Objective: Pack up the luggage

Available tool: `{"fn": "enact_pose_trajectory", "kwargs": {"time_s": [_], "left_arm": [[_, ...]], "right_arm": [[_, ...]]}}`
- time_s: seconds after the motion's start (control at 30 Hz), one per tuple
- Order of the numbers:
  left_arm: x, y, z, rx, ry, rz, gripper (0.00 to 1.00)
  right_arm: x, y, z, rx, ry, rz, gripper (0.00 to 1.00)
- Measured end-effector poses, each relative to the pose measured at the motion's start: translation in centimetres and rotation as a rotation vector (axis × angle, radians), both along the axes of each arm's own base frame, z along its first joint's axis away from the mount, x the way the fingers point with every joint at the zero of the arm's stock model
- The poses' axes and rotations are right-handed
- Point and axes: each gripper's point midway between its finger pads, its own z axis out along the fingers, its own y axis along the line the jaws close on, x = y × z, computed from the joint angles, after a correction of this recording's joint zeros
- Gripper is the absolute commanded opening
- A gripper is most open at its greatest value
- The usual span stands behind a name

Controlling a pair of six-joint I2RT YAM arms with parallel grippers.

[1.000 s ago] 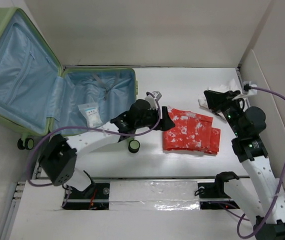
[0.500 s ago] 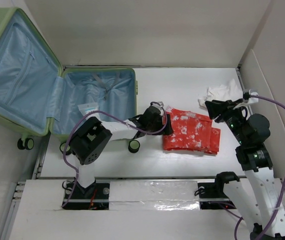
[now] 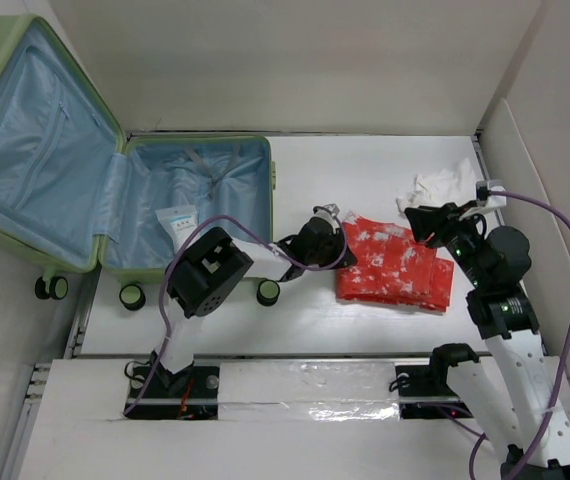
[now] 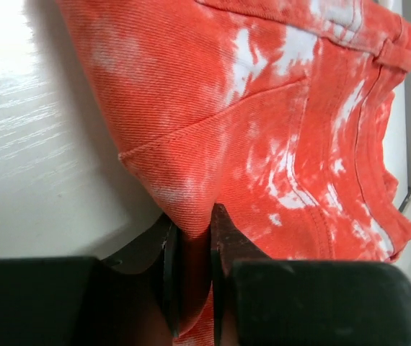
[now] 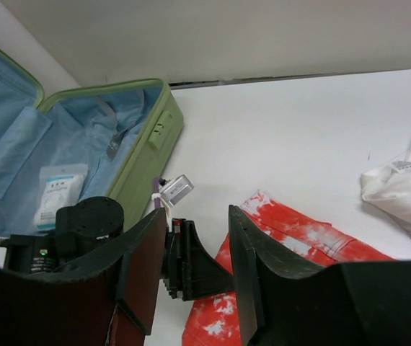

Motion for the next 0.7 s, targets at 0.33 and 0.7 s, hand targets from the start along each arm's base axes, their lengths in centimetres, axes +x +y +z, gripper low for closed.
{"fn": "enact_pose_trajectory", "kwargs": {"time_s": [0.33, 0.7], "left_arm": [[0.4, -0.4, 0.6, 0.002, -0.04, 0.009, 0.0], [9.1, -2.0, 19.6, 0.06, -0.336, -0.106, 0.0]], "right_arm": [[-1.2, -0.2, 1.2, 0.008, -0.053, -0.004, 0.46], [-1.5, -0.2, 1.7, 0.014, -0.064, -0.006, 0.46]]}}
